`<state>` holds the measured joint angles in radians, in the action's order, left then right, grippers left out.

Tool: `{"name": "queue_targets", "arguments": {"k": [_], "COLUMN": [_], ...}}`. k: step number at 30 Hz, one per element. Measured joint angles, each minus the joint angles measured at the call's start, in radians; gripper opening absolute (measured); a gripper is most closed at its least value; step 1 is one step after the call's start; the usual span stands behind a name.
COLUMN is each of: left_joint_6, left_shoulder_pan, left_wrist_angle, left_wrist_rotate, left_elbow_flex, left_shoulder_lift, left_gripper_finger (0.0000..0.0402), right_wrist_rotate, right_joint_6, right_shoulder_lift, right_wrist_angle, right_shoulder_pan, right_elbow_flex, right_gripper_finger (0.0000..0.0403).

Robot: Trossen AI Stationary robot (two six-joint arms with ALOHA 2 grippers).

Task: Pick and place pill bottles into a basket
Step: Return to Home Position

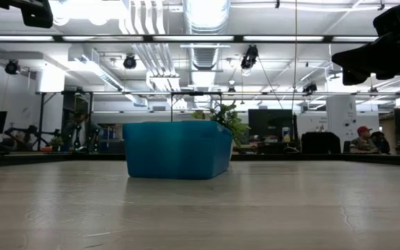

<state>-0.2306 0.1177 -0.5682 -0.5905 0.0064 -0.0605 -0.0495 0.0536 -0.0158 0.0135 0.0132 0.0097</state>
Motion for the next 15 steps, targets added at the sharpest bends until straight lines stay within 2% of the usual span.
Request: {"name": "queue_targets", "arguments": {"k": [15], "left_joint_6": [-0.025], "left_shoulder_pan": [0.000], "left_wrist_angle": [0.000], "left_wrist_rotate": [0.001], "left_elbow_flex": [0.000], "left_shoulder_lift": [0.000], "left_gripper_finger": [0.0150], "right_wrist_rotate": [0.000], "right_joint_6": [0.002], "right_shoulder_lift": [0.000], "right_wrist_angle": [0.000], "right_shoulder_pan": [0.000], "right_elbow_flex": [0.000], "right_gripper_finger": [0.0009]}}
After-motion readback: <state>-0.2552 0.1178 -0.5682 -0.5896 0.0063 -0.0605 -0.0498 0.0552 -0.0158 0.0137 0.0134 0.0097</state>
